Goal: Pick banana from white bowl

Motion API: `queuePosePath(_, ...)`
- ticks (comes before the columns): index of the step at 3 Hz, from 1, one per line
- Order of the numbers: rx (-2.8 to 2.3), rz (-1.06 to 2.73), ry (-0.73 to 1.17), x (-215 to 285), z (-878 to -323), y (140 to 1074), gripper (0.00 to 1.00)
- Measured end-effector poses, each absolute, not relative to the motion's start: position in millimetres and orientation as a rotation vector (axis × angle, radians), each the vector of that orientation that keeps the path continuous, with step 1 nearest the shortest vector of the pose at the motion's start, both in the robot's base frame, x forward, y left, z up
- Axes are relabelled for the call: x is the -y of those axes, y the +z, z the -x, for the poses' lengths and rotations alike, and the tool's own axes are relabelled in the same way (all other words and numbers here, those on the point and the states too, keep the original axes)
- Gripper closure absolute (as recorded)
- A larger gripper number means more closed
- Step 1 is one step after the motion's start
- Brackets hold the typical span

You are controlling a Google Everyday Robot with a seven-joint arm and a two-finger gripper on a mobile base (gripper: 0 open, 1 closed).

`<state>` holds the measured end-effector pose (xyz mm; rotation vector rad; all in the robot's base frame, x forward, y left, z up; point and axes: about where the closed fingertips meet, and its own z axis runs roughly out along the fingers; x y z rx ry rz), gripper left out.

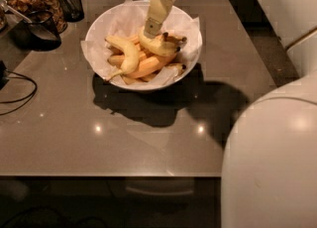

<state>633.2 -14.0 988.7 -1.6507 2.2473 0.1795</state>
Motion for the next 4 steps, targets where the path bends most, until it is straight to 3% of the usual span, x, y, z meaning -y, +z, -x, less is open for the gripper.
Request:
queuePosePath(2,-2.298,1.624,0.205,18,-643,973,0.36)
queuePosePath(4,-2.287,1.684,0.15,3,-645,969,0.35)
